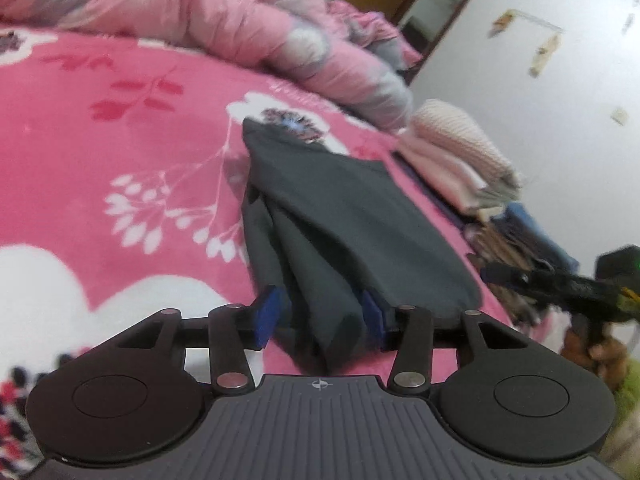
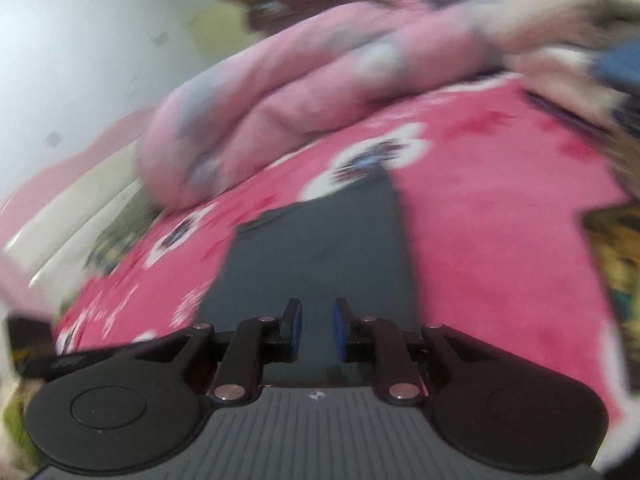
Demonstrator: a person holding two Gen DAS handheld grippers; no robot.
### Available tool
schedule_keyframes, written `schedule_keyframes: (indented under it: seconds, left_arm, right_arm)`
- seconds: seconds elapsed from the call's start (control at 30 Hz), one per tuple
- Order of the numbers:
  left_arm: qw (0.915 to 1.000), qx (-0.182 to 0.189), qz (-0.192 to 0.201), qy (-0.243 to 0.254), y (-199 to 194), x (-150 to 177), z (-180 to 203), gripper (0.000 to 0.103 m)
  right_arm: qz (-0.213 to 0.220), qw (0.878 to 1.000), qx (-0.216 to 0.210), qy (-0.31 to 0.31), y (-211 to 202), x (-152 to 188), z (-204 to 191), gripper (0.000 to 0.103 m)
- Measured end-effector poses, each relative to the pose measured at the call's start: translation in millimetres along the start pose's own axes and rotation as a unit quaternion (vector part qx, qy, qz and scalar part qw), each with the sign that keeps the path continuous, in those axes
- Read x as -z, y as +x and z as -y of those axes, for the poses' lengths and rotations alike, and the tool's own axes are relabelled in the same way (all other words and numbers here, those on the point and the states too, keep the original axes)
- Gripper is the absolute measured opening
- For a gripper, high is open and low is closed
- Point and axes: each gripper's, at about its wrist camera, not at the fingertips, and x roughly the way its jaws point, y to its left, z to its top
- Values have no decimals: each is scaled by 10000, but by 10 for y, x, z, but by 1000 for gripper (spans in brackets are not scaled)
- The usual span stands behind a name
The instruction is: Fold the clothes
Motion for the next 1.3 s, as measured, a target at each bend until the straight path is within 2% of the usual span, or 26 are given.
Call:
schedule_keyframes:
  seconds: [0.03,0.07,0.1,0.17,0.33,0.5,0.57,0.67,0.7,0.73,0.77,0.83,0.93,0.97,1.03,1.2,1.3]
  left_arm:
    - [10000,-35,-72,-6,68,4,1,40]
    - [9998,-112,-151,-36,110,19,-7,19]
    - [9995,-201,-232,-88,141,39,-20,3]
    - [9990,-138,-164,-391,93,85,-85,0]
    - [9940,228,-2,-1069,-35,224,-295,0]
    - [9861,474,99,-1592,-45,324,-477,0]
    - [9853,481,99,-1637,-41,341,-493,2]
    - [9905,304,241,-1323,-126,320,-397,10]
    - [9922,189,354,-1179,-185,309,-348,21]
    - [9934,77,496,-1031,-253,293,-295,26]
    - [9946,46,631,-828,-313,266,-226,26]
    - [9959,170,821,-346,-385,203,-51,26]
    - [9938,606,862,341,-330,119,244,26]
    - [9929,738,772,531,-258,115,336,27]
    - [9928,765,383,841,-62,153,462,30]
    - [9977,408,-75,535,130,335,218,28]
    - [9992,346,-45,201,59,323,73,28]
  right_arm:
    - [-75,9999,-71,-75,73,11,-63,18]
    - [-152,9997,-129,-132,146,26,-118,18]
    - [-184,9997,-116,-134,171,34,-127,18]
    - [-224,9997,-50,-106,192,49,-119,18]
    - [-316,9994,128,-21,240,76,-80,18]
    - [-346,9986,9,-400,359,67,-242,18]
    - [-331,9981,-13,-516,371,90,-284,18]
    - [-304,9972,-39,-681,382,130,-342,18]
    - [-295,9968,-48,-736,386,143,-361,17]
    - [-286,9964,-57,-791,390,156,-380,17]
    - [-277,9960,-66,-845,394,169,-399,17]
    - [-258,9951,-84,-955,401,196,-438,18]
    - [-231,9934,-111,-1119,412,236,-495,18]
    - [-249,9931,-59,-1147,423,266,-485,18]
    - [-300,9924,81,-1188,448,337,-446,18]
    - [-298,9914,366,-1218,412,464,-324,17]
    - [-186,9917,495,-1172,299,464,-232,17]
